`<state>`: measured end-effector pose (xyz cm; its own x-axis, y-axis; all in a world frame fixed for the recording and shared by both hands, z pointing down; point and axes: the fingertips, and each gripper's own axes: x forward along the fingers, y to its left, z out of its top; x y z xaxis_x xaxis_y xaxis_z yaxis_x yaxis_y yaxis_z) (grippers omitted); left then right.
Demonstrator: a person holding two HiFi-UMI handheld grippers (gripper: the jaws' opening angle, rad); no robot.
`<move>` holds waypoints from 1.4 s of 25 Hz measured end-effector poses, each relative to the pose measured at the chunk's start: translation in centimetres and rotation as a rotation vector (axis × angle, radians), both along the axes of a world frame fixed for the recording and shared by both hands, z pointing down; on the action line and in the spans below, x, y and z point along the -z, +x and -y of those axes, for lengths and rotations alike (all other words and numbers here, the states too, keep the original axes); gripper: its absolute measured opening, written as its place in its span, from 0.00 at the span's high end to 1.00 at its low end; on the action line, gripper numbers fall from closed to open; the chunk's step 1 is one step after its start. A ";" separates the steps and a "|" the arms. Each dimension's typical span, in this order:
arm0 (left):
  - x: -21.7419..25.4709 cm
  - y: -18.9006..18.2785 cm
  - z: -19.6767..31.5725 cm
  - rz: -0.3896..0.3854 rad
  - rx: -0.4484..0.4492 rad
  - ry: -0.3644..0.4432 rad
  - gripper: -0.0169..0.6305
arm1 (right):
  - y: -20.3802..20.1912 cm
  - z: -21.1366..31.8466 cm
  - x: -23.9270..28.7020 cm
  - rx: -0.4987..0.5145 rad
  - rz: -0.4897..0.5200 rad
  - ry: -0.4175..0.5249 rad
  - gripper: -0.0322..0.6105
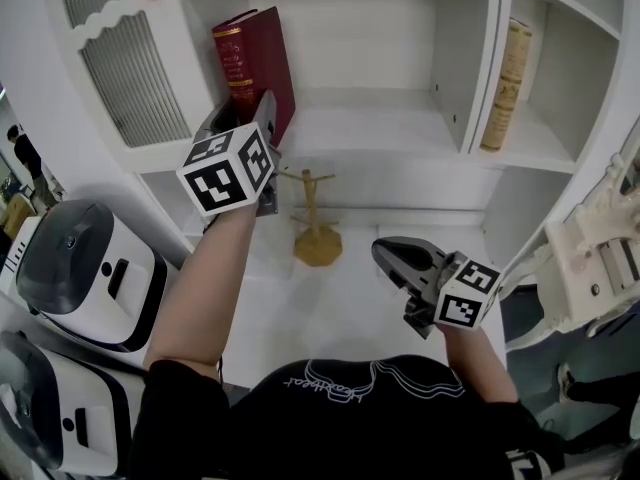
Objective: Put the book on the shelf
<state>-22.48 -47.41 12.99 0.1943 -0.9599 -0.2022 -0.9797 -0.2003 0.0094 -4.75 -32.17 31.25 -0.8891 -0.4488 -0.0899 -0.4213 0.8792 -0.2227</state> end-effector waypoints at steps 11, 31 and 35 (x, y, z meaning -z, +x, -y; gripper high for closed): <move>-0.2 0.5 0.6 -0.013 -0.019 -0.011 0.65 | 0.0 -0.7 -0.1 -0.005 -0.013 -0.005 0.95; -8.5 5.0 -14.5 0.006 -0.498 -0.050 0.65 | -0.6 -1.3 0.7 -0.025 0.021 0.004 0.95; -11.8 6.4 -17.6 0.049 -0.587 -0.080 0.79 | -1.8 -2.0 1.1 0.000 0.035 0.014 0.95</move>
